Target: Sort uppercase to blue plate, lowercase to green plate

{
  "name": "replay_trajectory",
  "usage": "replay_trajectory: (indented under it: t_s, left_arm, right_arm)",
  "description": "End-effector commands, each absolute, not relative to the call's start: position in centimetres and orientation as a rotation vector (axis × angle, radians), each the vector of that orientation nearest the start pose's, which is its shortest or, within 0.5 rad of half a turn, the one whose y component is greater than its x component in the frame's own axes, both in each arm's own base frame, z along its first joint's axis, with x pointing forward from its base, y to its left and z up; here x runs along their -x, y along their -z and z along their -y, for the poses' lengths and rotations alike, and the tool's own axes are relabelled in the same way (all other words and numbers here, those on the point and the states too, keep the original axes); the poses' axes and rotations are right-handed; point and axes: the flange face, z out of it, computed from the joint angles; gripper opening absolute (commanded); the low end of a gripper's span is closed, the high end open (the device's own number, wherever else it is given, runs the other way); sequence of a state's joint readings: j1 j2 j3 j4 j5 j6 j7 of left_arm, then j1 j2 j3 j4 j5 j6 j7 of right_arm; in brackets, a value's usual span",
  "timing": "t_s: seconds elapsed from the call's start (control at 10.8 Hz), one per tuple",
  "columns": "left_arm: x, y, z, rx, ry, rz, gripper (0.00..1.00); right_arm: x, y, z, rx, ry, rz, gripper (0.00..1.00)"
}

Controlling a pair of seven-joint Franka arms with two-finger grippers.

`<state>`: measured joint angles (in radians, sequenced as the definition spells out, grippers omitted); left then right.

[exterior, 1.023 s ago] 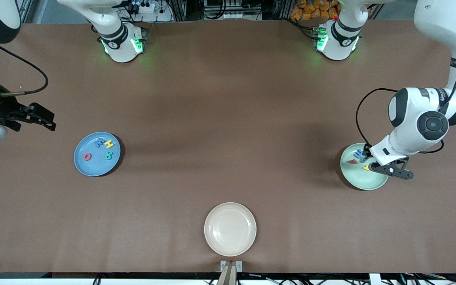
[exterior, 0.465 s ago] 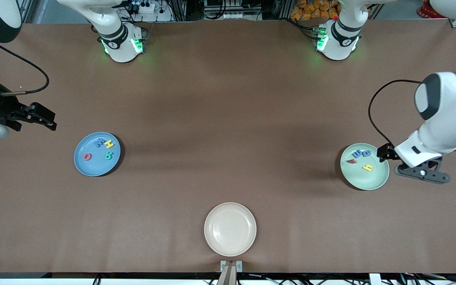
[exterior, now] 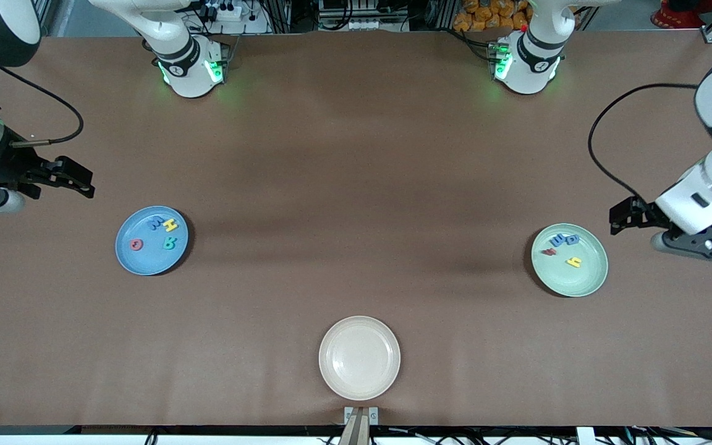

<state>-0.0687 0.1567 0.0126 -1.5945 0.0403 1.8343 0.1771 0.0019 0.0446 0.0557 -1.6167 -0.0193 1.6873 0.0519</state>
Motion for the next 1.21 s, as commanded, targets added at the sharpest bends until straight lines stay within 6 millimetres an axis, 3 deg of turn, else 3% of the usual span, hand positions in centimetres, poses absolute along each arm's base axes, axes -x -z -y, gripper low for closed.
replay_trajectory:
  t_s: [0.0,0.19,0.46,0.74,1.12]
  left_arm:
    - [-60.0,-58.6,3.1,3.099,0.080,-0.279,1.00]
    - [-58.3,-62.4,2.1,3.109,0.070,-0.245,1.00]
    - [-56.6,-65.3,1.5,3.109,0.104,-0.229,1.00]
    - [-55.5,-66.8,0.5,3.111,0.135,-0.207,1.00]
    - [-55.0,-66.7,-0.5,3.188,0.091,-0.122,1.00]
  right_arm:
    - [-55.9,-58.9,-3.1,3.174,0.067,-0.010,1.00]
    - [-55.8,-58.7,-3.1,3.173,0.060,-0.010,1.00]
    - [-55.8,-58.8,-3.2,3.170,0.059,-0.011,1.00]
    - [-55.8,-58.8,-3.0,3.169,0.061,-0.016,1.00]
    - [-56.0,-59.1,-0.7,3.160,0.074,-0.064,1.00]
